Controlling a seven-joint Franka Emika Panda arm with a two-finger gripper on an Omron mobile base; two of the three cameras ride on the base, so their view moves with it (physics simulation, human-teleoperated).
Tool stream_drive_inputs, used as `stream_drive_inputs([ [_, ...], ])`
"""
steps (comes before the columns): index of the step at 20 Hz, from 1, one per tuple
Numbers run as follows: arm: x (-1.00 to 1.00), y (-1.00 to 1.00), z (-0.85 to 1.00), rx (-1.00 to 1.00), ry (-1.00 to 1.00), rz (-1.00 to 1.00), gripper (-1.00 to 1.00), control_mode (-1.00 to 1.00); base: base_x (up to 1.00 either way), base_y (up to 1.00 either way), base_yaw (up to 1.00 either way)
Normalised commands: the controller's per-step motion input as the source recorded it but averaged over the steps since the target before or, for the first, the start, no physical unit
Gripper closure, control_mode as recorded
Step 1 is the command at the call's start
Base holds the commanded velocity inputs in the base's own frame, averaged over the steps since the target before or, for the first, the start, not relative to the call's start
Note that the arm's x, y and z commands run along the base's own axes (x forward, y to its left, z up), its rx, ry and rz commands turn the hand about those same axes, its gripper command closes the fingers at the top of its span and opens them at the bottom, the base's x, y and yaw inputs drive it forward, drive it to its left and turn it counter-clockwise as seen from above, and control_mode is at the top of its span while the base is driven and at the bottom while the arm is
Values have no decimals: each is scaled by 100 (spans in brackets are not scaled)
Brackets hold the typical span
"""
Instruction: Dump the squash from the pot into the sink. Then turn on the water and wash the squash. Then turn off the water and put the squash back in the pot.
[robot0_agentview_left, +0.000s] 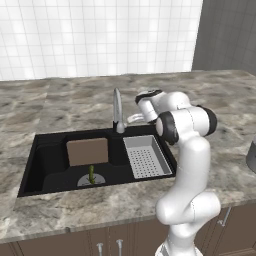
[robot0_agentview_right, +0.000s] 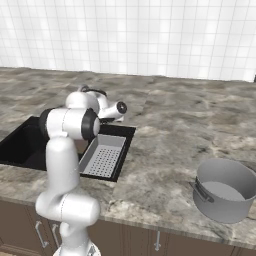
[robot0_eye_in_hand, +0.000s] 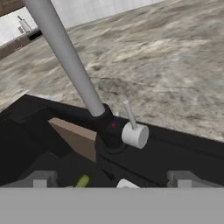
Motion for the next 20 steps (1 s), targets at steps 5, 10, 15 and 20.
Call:
stream_drive_inputs([
  [5,31,1,-2,0,1,-8,-100,-100,0,0,0],
  [10,42,1,0,0,2,-6,-100,-100,0,0,0],
  [15,36,1,-3,0,2,-5,-100,-100,0,0,0],
  [20,16,6,-12,0,1,-4,-100,-100,0,0,0],
])
